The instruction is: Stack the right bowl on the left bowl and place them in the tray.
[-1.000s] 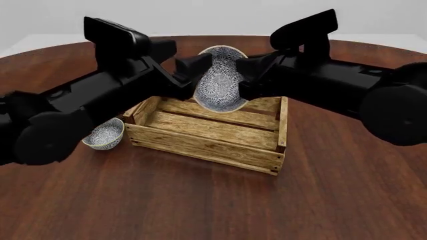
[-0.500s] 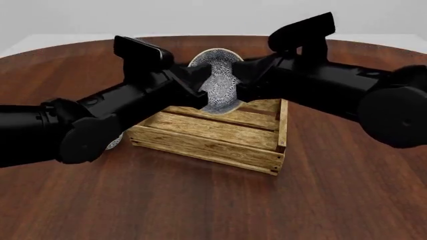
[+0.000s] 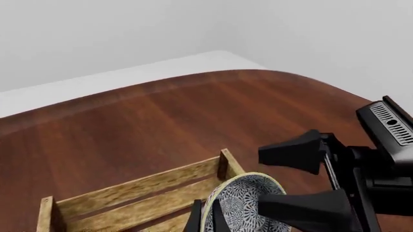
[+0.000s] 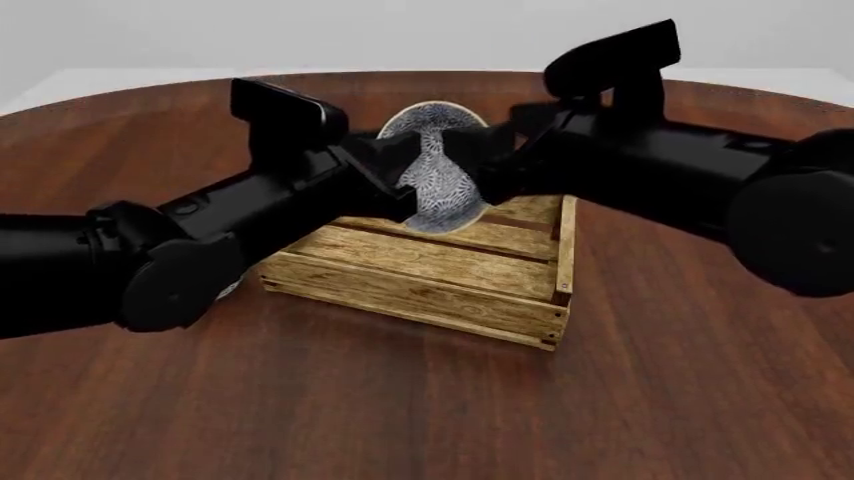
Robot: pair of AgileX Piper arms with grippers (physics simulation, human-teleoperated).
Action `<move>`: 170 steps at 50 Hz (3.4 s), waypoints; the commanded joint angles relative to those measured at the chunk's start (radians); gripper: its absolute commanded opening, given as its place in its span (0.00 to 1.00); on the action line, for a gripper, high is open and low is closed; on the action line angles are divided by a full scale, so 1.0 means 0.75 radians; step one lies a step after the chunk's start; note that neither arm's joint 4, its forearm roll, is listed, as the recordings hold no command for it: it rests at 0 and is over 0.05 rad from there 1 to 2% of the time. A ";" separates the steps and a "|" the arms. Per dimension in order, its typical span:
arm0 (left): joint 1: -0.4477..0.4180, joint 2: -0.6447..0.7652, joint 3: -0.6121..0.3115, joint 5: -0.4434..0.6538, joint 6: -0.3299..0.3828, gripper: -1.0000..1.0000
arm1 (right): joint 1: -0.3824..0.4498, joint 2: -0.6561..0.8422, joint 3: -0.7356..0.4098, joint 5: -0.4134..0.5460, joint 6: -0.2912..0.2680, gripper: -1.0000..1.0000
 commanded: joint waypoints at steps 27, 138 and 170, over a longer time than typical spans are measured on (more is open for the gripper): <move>0.172 -0.191 0.033 0.137 0.131 0.00 | 0.000 -0.295 0.074 0.099 -0.037 1.00; 0.951 -0.544 0.142 0.928 -0.257 0.00 | 0.005 -0.285 0.087 0.059 -0.072 1.00; 1.031 -0.150 0.176 0.645 -0.305 0.00 | 0.012 -0.287 0.090 0.060 -0.070 1.00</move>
